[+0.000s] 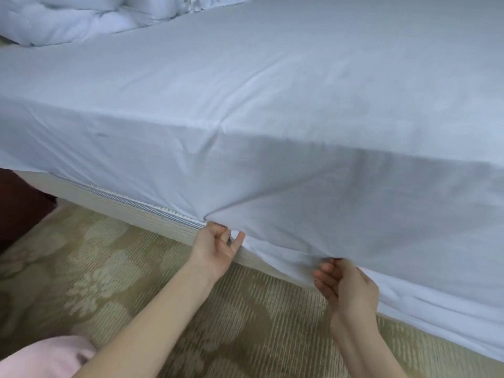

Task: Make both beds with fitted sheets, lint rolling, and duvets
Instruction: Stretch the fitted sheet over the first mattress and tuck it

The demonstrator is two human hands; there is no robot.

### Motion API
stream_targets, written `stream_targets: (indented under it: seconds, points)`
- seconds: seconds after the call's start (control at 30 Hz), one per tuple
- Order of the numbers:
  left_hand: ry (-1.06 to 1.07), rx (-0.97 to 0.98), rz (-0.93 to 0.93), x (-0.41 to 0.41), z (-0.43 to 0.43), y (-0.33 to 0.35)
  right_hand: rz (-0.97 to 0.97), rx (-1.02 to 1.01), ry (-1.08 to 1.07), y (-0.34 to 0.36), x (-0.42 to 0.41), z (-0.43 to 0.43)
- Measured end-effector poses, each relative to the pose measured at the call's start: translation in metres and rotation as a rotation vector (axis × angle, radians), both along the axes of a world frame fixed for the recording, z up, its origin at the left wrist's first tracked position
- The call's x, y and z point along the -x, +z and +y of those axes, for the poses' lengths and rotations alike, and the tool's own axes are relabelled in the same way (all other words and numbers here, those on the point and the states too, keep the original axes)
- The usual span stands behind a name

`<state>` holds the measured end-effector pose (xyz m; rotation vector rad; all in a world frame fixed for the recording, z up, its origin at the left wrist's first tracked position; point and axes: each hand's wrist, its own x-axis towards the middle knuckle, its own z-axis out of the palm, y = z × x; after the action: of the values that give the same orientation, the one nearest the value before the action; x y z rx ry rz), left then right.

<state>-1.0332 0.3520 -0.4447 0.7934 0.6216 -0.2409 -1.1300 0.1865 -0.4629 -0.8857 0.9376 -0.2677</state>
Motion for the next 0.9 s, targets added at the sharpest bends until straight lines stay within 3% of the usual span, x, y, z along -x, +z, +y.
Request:
stream_targets:
  seconds: [0.13, 0.23, 0.3, 0.43, 0.53, 0.67, 0.8, 0.9]
  points:
    - [-0.005, 0.006, -0.031, 0.002, 0.001, -0.005, 0.027, 0.245, -0.026, -0.012, 0.006, 0.009]
    - [-0.018, 0.001, -0.061, 0.005, 0.005, -0.009, 0.139, 0.553, -0.095, -0.017, 0.019, 0.006]
    - [-0.03, 0.005, -0.056, 0.01, 0.011, -0.009, 0.206, 0.635, -0.126, -0.016, 0.025, 0.0]
    - [-0.178, -0.058, 0.059, 0.02, 0.018, -0.006, 0.175, 0.619, -0.204, -0.023, 0.029, -0.014]
    - [-0.41, 0.045, 0.174, 0.029, 0.018, -0.002, 0.176, 0.711, -0.189, -0.032, 0.029, -0.014]
    - [-0.671, -0.068, 0.012, 0.031, 0.011, 0.002, 0.164, 0.697, -0.178, -0.022, 0.029, -0.019]
    - [-0.711, -0.234, -0.101, 0.024, 0.005, 0.0, -0.001, 0.357, -0.073, -0.005, 0.033, -0.032]
    - [-0.642, -0.261, -0.082, 0.023, -0.003, -0.005, -0.051, 0.399, 0.005, -0.01, 0.034, -0.032]
